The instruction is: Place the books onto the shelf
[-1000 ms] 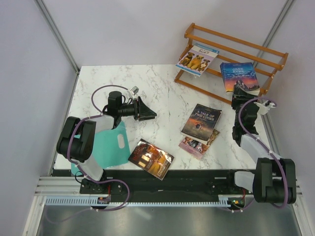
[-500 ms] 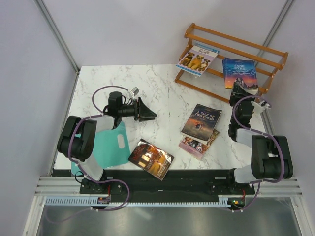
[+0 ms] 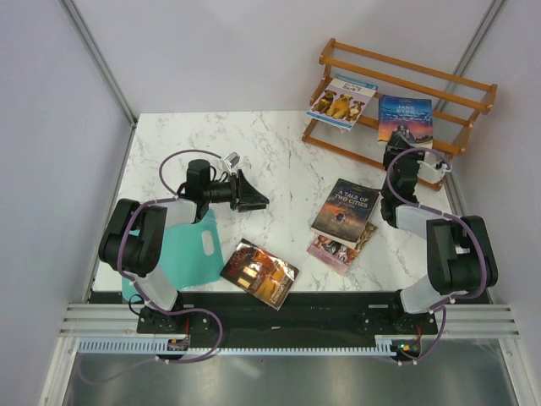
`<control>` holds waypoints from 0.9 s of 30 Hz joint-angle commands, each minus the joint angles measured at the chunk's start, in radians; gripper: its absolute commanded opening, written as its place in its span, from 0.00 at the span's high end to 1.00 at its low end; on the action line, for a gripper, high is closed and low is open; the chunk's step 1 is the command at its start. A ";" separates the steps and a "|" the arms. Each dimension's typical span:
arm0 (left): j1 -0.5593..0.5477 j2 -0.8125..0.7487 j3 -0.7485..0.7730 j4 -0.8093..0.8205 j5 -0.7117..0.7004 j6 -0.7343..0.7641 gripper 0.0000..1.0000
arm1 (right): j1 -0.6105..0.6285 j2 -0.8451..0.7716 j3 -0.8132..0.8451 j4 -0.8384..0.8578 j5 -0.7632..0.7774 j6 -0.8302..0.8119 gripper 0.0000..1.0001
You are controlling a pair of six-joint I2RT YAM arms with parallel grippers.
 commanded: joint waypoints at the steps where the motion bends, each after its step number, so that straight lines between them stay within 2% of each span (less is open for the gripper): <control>1: 0.007 -0.021 -0.010 0.029 0.033 0.020 0.46 | 0.045 0.021 0.122 0.169 0.037 0.016 1.00; 12: 0.007 -0.013 -0.006 0.028 0.044 0.022 0.46 | 0.094 0.098 0.162 0.190 0.088 0.020 1.00; 22: 0.007 -0.012 -0.016 0.028 0.050 0.029 0.46 | 0.102 0.115 0.133 0.181 0.112 0.065 0.99; 24: 0.007 -0.016 -0.023 0.029 0.050 0.031 0.46 | 0.102 0.123 0.131 0.176 0.103 0.078 0.89; 25: 0.007 -0.018 -0.024 0.031 0.050 0.031 0.46 | 0.102 0.133 0.133 0.178 0.092 0.080 0.79; 27: 0.007 -0.020 -0.030 0.031 0.053 0.032 0.46 | 0.102 0.145 0.134 0.196 0.080 0.089 0.73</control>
